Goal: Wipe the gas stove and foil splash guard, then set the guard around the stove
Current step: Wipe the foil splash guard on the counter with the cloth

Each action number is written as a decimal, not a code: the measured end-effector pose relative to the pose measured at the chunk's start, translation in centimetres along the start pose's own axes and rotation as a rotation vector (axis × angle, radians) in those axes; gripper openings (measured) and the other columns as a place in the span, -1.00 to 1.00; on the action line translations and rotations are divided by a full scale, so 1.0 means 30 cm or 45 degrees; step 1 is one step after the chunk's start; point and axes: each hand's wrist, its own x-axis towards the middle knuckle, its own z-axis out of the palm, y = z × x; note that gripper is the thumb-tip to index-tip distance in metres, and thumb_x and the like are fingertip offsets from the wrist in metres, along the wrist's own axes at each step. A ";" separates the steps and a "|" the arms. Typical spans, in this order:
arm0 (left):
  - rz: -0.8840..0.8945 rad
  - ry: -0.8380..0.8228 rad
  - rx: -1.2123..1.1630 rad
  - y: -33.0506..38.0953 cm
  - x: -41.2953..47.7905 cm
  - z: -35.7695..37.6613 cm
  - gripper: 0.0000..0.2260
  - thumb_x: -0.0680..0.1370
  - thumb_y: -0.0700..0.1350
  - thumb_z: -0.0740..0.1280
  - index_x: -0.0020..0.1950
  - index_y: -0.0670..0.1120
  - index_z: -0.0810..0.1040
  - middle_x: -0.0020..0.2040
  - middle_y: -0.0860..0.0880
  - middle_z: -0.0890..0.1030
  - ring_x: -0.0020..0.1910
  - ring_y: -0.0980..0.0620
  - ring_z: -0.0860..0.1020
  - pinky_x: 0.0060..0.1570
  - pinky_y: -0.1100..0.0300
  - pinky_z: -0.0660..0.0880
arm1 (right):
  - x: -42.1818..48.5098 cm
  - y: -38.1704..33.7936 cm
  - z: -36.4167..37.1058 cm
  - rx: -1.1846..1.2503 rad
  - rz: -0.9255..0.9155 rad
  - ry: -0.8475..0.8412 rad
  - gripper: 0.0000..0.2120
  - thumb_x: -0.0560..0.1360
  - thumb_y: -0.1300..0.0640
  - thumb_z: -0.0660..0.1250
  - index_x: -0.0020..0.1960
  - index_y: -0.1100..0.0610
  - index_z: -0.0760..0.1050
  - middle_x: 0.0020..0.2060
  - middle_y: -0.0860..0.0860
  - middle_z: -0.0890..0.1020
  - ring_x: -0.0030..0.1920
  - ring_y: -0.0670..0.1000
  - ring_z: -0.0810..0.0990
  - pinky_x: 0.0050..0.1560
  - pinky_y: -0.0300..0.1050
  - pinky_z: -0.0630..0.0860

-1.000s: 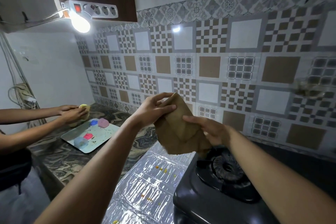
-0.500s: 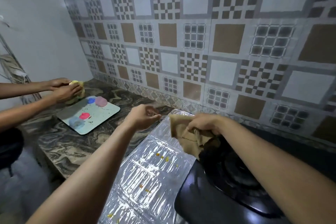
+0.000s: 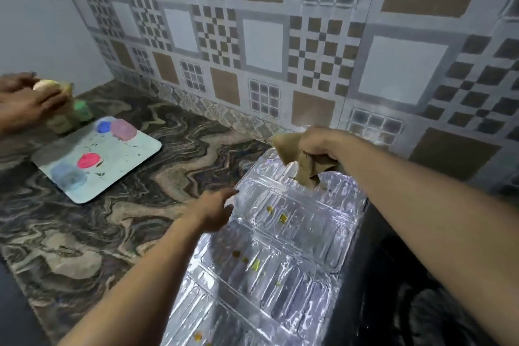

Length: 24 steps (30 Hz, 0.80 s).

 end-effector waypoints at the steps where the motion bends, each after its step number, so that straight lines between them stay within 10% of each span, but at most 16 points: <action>1: 0.017 -0.009 0.025 -0.014 0.037 0.023 -0.54 0.61 0.04 0.13 0.53 0.19 0.25 0.49 -0.06 0.42 0.42 -0.13 0.43 0.35 -0.05 0.42 | 0.051 -0.004 0.019 -0.009 0.004 0.022 -0.73 0.51 0.25 0.26 0.20 0.25 0.49 -0.03 0.15 0.60 -0.14 0.07 0.58 -0.25 -0.12 0.48; 7: 0.179 -0.042 0.237 -0.054 0.169 0.105 -0.54 0.68 0.13 -0.10 0.61 0.21 -0.01 0.61 0.20 0.05 0.60 -0.07 0.03 0.44 -0.23 0.18 | 0.253 -0.022 0.105 0.014 0.037 0.237 -0.80 0.58 0.20 0.27 0.13 0.30 0.51 -0.33 0.10 0.55 -0.39 0.00 0.52 -0.28 -0.14 0.51; 11: 0.246 0.021 0.220 -0.081 0.204 0.155 -0.39 0.56 0.31 -0.30 0.56 0.24 0.14 0.58 0.22 0.18 0.57 -0.04 0.11 0.45 -0.17 0.18 | 0.341 -0.023 0.226 -0.060 -0.096 0.520 -0.80 0.58 0.22 0.30 0.12 0.11 0.66 0.06 0.09 0.68 -0.08 0.12 0.64 -0.04 -0.04 0.62; 14: 0.278 0.116 0.239 -0.096 0.229 0.167 -0.60 0.64 0.16 0.03 0.50 0.24 0.23 0.52 0.19 0.29 0.49 -0.02 0.24 0.41 -0.09 0.22 | 0.365 0.004 0.364 -0.325 -0.124 0.422 -0.50 0.50 0.24 0.42 0.42 0.16 0.41 0.38 0.27 0.41 0.30 0.31 0.48 0.25 0.31 0.50; 18: 0.297 0.109 0.303 -0.084 0.258 0.146 -0.40 0.50 0.10 0.18 0.54 0.22 0.16 0.43 0.10 0.36 0.37 -0.05 0.31 0.38 -0.06 0.21 | 0.374 0.044 0.482 -0.323 0.054 0.194 -0.13 0.48 -0.33 0.22 0.60 0.14 0.07 0.57 0.18 -0.01 0.52 0.30 0.11 0.44 0.40 0.12; 21: 0.355 0.117 0.368 -0.079 0.291 0.152 -0.41 0.50 0.17 0.12 0.53 0.17 0.16 0.46 0.06 0.33 0.43 -0.09 0.24 0.43 -0.14 0.16 | 0.413 0.059 0.502 -0.375 -0.144 0.481 -0.43 0.55 -0.25 0.01 0.44 -0.03 0.43 0.58 0.09 0.08 0.57 0.22 0.00 0.48 0.40 -0.02; 24: 0.383 0.085 0.345 -0.082 0.317 0.178 -0.40 0.58 0.16 -0.08 0.61 0.04 -0.01 0.63 0.10 0.03 0.60 -0.15 -0.11 0.53 -0.25 -0.11 | 0.464 0.098 0.533 -0.451 -0.337 0.397 -0.52 0.66 -0.14 -0.06 0.56 -0.15 0.20 0.63 0.03 -0.06 0.60 0.21 -0.18 0.52 0.37 -0.16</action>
